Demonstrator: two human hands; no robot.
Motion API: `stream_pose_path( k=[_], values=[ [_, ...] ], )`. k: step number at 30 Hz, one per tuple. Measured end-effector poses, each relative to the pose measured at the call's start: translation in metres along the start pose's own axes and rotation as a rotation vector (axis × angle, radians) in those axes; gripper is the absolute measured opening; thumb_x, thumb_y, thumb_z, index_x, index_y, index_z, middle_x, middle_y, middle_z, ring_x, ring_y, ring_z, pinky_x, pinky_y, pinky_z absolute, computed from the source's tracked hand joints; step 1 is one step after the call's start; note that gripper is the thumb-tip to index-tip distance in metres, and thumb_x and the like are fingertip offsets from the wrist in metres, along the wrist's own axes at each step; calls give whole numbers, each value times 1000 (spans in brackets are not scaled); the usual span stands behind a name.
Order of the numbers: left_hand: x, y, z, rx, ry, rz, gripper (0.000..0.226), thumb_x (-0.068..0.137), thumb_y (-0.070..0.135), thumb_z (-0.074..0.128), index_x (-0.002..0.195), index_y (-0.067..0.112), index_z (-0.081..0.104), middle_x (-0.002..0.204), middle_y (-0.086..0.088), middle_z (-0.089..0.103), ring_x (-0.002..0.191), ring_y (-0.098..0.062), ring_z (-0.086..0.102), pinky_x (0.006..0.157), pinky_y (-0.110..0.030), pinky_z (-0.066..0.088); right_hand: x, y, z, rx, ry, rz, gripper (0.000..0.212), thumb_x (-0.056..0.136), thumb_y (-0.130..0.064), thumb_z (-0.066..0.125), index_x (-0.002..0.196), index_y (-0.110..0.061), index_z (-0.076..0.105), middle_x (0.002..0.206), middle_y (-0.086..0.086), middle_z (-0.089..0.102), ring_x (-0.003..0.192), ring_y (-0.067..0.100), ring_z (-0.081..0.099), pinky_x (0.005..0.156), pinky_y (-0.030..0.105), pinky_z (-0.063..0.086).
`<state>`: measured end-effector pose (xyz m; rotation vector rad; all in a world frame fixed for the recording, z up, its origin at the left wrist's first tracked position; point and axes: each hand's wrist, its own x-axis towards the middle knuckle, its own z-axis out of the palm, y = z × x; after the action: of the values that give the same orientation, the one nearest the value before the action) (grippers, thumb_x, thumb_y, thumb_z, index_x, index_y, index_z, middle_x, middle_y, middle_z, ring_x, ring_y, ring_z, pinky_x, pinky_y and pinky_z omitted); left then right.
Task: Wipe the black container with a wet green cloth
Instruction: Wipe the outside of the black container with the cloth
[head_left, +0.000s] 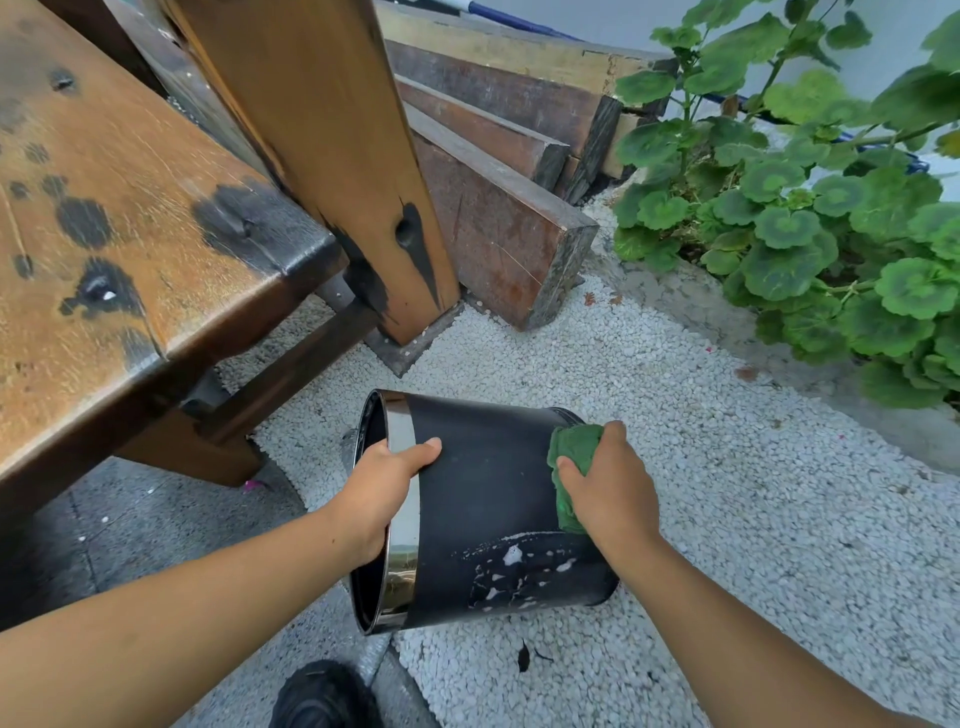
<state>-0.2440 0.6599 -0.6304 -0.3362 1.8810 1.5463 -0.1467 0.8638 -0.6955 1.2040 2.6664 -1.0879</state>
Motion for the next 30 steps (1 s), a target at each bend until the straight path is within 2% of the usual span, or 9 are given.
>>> stream_pose_path(
  k=[2,3,7,10,14,19,22,25,30],
  values=[
    [-1,2,-3,0,-23,-57,33,95,35,68,120,13,63,118,-10,76,106,-26,73,97,-47,56,1,6,-2,-9,9,11,35,95,-35,64,113,-16,41,100,4,61,79,26,62,64,40,52],
    [0,3,-5,-5,-38,-86,43,94,37,68,127,10,60,124,-12,73,112,-28,70,100,-48,54,2,8,-2,-17,15,13,36,95,-35,64,115,-15,41,102,5,61,79,26,61,65,40,52],
    [-7,3,-13,-54,-132,-67,28,95,16,64,121,6,69,118,-19,75,106,-33,73,83,-43,61,4,12,-3,-39,21,5,38,96,-35,64,118,-13,43,105,6,61,84,28,64,66,42,53],
    [-19,-12,-18,-19,-188,-14,31,94,7,64,124,14,67,118,-14,76,105,-33,74,89,-46,57,3,13,-5,-44,25,17,36,98,-35,61,118,-12,42,106,7,61,86,29,65,65,41,52],
    [-37,-35,-24,105,-273,-52,52,80,21,82,130,18,65,125,-5,75,119,-27,68,111,-49,43,0,13,-8,-41,35,24,35,99,-33,61,118,-11,43,108,8,61,87,31,66,66,42,54],
    [-39,-34,-23,32,-144,-91,28,92,21,71,120,23,72,118,0,78,115,-23,71,113,-51,42,-5,-4,-21,76,89,-36,29,97,-33,63,110,-15,43,101,4,61,82,27,64,65,41,54],
    [-39,-19,-14,-20,-98,-88,22,94,20,69,115,22,74,112,-1,80,112,-25,71,111,-50,43,-14,-25,-29,247,82,-96,27,96,-34,65,104,-20,43,93,-2,61,76,16,64,54,31,49],
    [-39,-1,-5,-29,-65,-63,26,96,25,65,121,18,71,117,-4,78,116,-28,69,111,-52,43,-34,-46,-34,418,37,-134,25,94,-35,67,101,-25,46,90,-6,62,72,7,64,48,19,46],
    [-36,14,9,-77,-11,-72,50,95,43,61,136,16,60,144,-11,59,137,-34,50,118,-56,33,-67,-74,-38,490,-31,-206,25,92,-41,66,96,-32,44,91,-9,61,75,8,65,56,29,57]
  ],
)
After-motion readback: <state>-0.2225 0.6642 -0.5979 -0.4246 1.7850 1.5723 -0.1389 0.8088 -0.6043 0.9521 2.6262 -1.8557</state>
